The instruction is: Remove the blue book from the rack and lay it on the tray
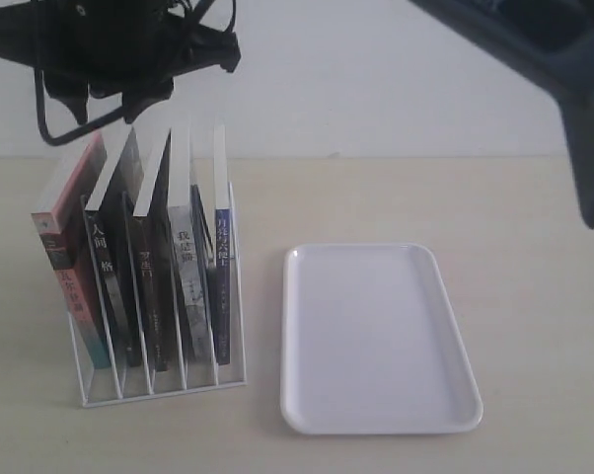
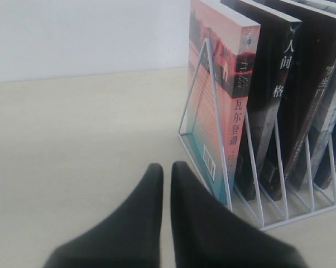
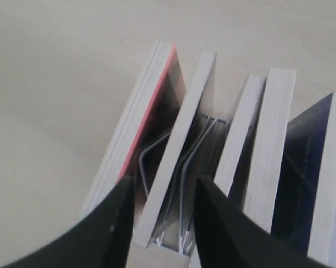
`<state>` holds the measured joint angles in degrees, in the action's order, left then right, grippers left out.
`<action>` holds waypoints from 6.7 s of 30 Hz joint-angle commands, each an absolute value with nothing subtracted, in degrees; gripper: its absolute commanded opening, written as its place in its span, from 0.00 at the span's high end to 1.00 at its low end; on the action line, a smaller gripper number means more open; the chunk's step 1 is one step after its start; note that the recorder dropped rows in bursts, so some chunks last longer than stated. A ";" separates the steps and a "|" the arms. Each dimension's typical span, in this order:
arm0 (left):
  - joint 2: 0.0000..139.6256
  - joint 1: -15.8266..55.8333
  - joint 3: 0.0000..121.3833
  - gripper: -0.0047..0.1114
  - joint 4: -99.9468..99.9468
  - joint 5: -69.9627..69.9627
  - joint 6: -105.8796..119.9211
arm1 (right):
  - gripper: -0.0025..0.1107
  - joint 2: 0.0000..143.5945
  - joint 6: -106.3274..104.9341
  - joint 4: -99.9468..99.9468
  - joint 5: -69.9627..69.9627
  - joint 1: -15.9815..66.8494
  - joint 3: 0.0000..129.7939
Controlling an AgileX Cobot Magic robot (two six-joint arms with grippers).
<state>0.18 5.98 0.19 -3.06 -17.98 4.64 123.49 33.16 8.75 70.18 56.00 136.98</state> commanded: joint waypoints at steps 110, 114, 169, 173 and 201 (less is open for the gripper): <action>0.00 5.78 0.00 0.92 -3.06 -18.02 4.26 | 0.64 131.24 38.88 9.49 62.16 56.01 137.22; 0.00 5.78 0.00 0.92 -3.06 -18.02 4.26 | 0.64 130.96 38.88 9.37 63.23 56.01 137.22; 0.00 5.78 0.00 0.92 -3.06 -18.02 4.26 | 0.94 123.79 41.44 17.70 66.87 59.45 137.95; 0.00 5.78 0.00 0.92 -3.06 -18.02 4.26 | 0.94 124.58 41.44 17.70 67.48 59.45 137.95; 0.00 5.78 0.00 0.92 -3.06 -18.02 4.26 | 0.94 129.35 41.22 15.51 67.22 59.54 137.95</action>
<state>0.18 5.98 0.19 -3.06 -17.98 4.64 129.76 41.24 14.89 68.51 59.42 137.45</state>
